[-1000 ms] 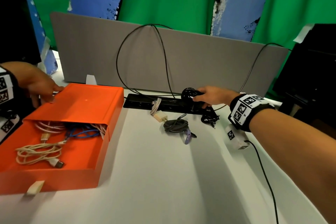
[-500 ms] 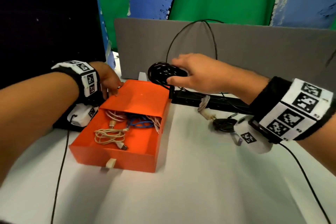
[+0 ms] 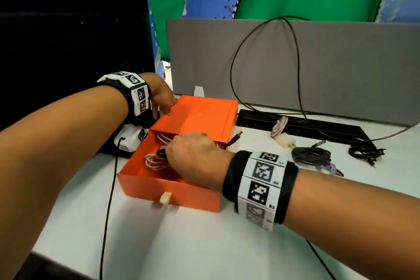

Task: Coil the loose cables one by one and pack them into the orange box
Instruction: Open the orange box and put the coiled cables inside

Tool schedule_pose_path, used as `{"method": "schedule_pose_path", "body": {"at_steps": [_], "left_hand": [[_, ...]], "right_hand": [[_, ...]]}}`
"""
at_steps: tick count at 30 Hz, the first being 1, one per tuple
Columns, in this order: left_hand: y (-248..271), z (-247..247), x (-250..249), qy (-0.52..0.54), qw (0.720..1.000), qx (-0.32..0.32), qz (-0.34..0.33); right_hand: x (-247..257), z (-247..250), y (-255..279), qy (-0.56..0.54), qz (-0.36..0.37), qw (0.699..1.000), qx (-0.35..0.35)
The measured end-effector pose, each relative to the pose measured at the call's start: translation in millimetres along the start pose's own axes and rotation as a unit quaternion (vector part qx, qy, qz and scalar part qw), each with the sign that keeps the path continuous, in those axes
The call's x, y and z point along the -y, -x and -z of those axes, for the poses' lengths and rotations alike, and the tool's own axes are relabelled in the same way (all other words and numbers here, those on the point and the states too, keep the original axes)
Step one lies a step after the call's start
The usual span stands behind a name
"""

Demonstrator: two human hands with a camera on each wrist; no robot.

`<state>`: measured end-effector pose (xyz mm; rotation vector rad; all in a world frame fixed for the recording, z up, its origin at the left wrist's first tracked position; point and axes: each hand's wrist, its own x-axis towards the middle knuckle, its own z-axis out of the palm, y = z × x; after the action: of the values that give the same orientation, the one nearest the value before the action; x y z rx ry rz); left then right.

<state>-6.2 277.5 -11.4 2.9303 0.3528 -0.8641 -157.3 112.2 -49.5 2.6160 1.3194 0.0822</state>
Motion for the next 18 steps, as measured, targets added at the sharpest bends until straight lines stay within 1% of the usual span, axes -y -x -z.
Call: {"method": "schedule_pose_path", "body": {"at_steps": [2,4,6,8,10,12,13,15,18], "left_hand": [[1,0,0,-0.001,1.0,0.004,-0.004],[2,1,0,-0.003,1.0,0.003,-0.008],[3,2,1,-0.011,1.0,0.0,-0.01],[1,3,2,-0.011,1.0,-0.001,-0.01],[0,3,2,-0.009,1.0,-0.001,-0.005],[-1,3,3,-0.01,1.0,-0.001,-0.005],[-1,3,4,-0.009,1.0,0.001,-0.005],[0,3,4,-0.006,1.0,0.002,-0.004],[0,3,1,-0.012,1.0,0.0,-0.004]], "right_hand": [[4,1,0,-0.002,0.021,0.999,0.038],[4,3,3,-0.004,0.041,0.997,0.061],[-3,7,5,-0.039,0.05,0.995,0.08],[-12,10,5,-0.08,0.049,0.993,0.073],[-24,14,8,-0.087,0.043,0.995,0.037],[-38,19,13,-0.029,0.019,0.999,0.007],[-44,21,16,0.014,0.003,1.0,0.011],[-51,22,24,0.071,-0.021,0.996,0.048],[-46,17,29,0.101,-0.023,0.99,0.096]]}}
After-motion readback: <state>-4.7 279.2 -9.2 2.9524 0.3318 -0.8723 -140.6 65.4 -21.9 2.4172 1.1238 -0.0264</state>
